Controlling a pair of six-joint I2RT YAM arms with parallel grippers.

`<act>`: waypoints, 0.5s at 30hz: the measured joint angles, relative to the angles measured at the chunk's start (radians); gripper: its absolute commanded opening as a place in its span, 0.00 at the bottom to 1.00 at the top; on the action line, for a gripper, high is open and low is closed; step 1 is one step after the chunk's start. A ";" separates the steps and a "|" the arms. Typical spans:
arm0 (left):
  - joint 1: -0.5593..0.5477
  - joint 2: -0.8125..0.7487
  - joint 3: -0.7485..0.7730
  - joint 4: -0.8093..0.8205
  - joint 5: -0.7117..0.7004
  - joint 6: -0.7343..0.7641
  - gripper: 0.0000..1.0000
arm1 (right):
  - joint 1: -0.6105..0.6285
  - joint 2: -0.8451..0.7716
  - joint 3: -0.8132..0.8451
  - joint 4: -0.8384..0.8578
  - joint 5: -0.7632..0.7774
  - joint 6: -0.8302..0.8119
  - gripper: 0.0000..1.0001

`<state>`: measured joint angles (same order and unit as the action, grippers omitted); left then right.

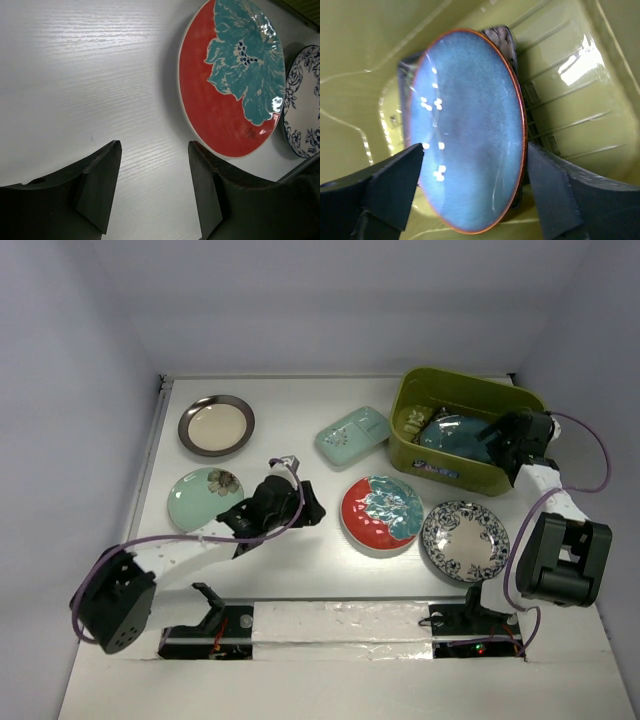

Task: Place the plates into the plastic bin on the countertop

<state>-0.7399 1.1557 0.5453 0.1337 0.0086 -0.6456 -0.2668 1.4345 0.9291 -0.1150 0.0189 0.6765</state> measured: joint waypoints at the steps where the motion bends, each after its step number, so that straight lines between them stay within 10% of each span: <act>1: -0.005 0.032 0.000 0.023 -0.003 -0.004 0.54 | 0.000 -0.013 -0.004 0.003 0.002 -0.001 0.92; 15: -0.032 0.363 0.067 0.230 0.062 -0.037 0.60 | 0.000 -0.232 -0.015 0.010 0.009 -0.026 0.95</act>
<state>-0.7719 1.5188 0.6125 0.3634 0.0704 -0.6827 -0.2672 1.2022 0.9142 -0.1051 0.0277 0.6506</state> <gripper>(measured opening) 0.597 0.981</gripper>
